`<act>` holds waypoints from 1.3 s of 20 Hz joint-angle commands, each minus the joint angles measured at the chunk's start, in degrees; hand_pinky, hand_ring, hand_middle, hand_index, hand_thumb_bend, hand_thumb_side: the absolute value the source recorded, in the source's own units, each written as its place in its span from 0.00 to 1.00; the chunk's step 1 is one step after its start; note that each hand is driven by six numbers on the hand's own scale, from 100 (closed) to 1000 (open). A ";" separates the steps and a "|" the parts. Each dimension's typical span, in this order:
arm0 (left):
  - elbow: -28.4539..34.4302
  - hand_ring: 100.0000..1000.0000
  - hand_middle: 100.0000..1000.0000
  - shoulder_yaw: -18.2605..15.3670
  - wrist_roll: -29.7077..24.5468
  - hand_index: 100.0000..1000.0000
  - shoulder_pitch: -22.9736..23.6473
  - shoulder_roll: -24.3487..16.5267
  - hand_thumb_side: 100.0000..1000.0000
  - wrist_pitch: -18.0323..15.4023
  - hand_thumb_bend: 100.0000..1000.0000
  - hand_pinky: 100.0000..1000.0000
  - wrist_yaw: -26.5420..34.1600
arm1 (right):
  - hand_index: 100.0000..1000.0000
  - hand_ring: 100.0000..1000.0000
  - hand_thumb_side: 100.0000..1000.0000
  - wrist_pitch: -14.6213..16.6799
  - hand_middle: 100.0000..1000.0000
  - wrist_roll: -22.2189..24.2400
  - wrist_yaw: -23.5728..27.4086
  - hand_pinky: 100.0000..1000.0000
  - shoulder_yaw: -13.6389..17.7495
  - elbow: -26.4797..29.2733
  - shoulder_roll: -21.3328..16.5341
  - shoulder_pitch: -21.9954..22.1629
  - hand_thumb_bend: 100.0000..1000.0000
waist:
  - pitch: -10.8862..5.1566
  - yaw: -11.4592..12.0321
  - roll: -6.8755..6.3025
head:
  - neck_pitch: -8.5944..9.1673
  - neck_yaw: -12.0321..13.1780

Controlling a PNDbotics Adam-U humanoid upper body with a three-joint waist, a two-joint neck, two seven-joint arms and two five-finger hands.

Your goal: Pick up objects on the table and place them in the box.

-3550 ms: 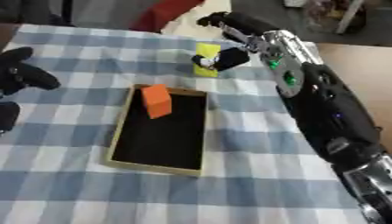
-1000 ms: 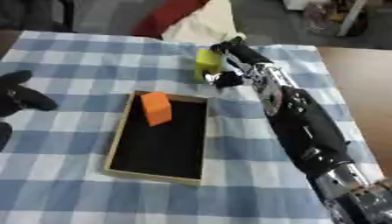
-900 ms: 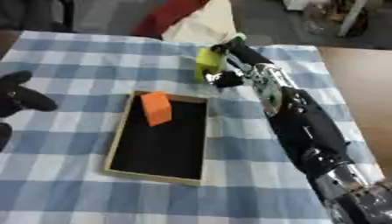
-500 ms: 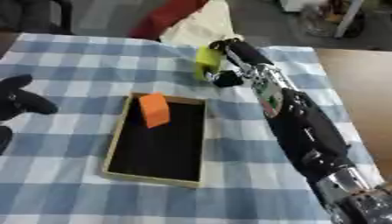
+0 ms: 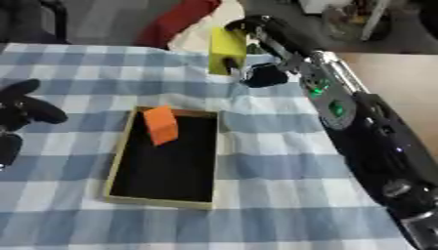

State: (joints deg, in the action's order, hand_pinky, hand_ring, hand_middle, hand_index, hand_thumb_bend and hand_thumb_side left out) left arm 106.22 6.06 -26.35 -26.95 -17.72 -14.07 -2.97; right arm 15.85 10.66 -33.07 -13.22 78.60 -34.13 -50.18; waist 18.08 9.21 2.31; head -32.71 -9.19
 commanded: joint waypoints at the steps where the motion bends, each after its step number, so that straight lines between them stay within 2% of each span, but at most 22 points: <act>1: 0.42 0.73 0.68 -1.01 0.89 1.00 -0.28 -1.14 0.67 0.27 0.00 0.77 0.54 | 0.86 0.76 0.41 -0.47 0.40 3.11 4.40 0.83 -1.60 8.51 -3.38 1.48 0.00 | -1.45 -0.23 -0.29 | -0.16 0.52; 4: 0.39 0.73 0.68 -1.04 1.13 1.00 -0.28 -1.09 0.67 0.51 0.00 0.77 0.86 | 0.86 0.76 0.47 -1.12 0.40 6.12 6.87 0.84 -3.89 12.88 -3.44 4.18 0.00 | -1.64 -0.52 -0.39 | -0.26 0.66; 7: 0.41 0.73 0.68 -0.88 0.95 1.00 -0.36 -0.95 0.67 0.64 0.00 0.77 1.06 | 0.86 0.76 0.51 -1.51 0.41 9.33 8.35 0.84 -6.21 14.98 -2.51 5.67 0.00 | -1.74 -0.56 -0.49 | -0.31 0.59; 10: 0.52 0.73 0.68 -0.65 0.61 1.00 -0.42 -0.76 0.67 0.68 0.00 0.77 1.25 | 0.86 0.77 0.54 -1.04 0.42 11.69 6.99 0.84 -8.33 15.08 -0.49 6.52 0.00 | -1.78 -0.53 -0.57 | -0.35 0.46; 11: 0.53 0.73 0.68 -0.60 0.51 1.00 -0.42 -0.70 0.67 0.70 0.00 0.77 1.30 | 0.87 0.77 0.42 -0.88 0.43 12.17 6.50 0.84 -8.78 14.76 0.18 6.66 0.03 | -1.80 -0.53 -0.57 | -0.41 0.43; 12: 0.54 0.73 0.68 -0.53 0.41 1.00 -0.42 -0.58 0.67 0.74 0.00 0.78 1.37 | 0.87 0.77 0.55 -0.69 0.44 12.63 5.82 0.84 -9.28 14.26 1.05 6.83 0.00 | -1.80 -0.53 -0.59 | -0.43 0.41; 16: 0.53 0.73 0.68 -0.21 -0.11 1.00 -0.45 -0.15 0.68 0.87 0.00 0.78 1.50 | 0.88 0.77 0.58 0.57 0.46 13.19 1.80 0.84 -10.70 11.25 4.12 7.24 0.00 | -1.79 -0.55 -0.59 | -0.43 0.23; 19: 0.51 0.73 0.68 -0.10 -0.36 1.00 -0.33 0.03 0.68 0.96 0.00 0.78 1.50 | 0.89 0.78 0.59 1.30 0.49 11.65 -2.08 0.84 -10.80 9.37 5.62 7.63 0.00 | -1.81 -0.57 -0.60 | -0.50 0.25; 21: 0.50 0.73 0.68 -0.07 -0.47 1.00 -0.22 0.07 0.68 0.99 0.00 0.78 1.45 | 0.91 0.78 0.60 1.63 0.53 9.87 -5.86 0.84 -10.75 8.86 6.21 7.79 0.00 | -1.84 -0.67 -0.60 | -0.57 0.17; 22: 0.48 0.74 0.68 -0.07 -0.50 1.00 -0.14 0.10 0.68 1.02 0.00 0.78 1.41 | 0.95 0.81 0.63 1.70 0.66 8.83 -7.65 0.85 -10.71 8.73 6.45 7.95 0.00 | -1.86 -0.71 -0.59 | -0.62 0.19; 23: 0.46 0.74 0.68 -0.05 -0.53 1.00 -0.03 0.11 0.68 1.04 0.00 0.78 1.36 | 0.96 0.82 0.64 1.66 0.72 7.69 -9.57 0.86 -10.63 8.97 6.54 8.11 0.03 | -1.88 -0.80 -0.57 | -0.69 0.27; 24: 0.47 0.74 0.68 -0.03 -0.55 1.00 0.03 0.11 0.68 1.04 0.00 0.78 1.33 | 0.98 0.85 0.67 1.64 0.82 6.64 -11.53 0.87 -10.55 9.51 6.49 8.23 0.10 | -1.89 -0.88 -0.56 | -0.71 0.34; 26: 0.50 0.74 0.68 -0.04 -0.54 1.00 0.10 0.10 0.68 1.05 0.00 0.78 1.33 | 1.00 0.88 0.70 1.43 0.92 5.05 -15.37 0.88 -10.18 11.00 6.23 8.57 0.19 | -1.97 -1.13 -0.54 | -0.71 0.40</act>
State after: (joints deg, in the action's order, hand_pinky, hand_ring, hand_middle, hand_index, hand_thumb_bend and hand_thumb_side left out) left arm 106.01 6.14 -26.74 -26.43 -17.18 -12.97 -1.93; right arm 17.31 16.86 -46.13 -24.20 88.04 -27.13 -40.93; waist 17.56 8.08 1.90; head -33.24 -8.78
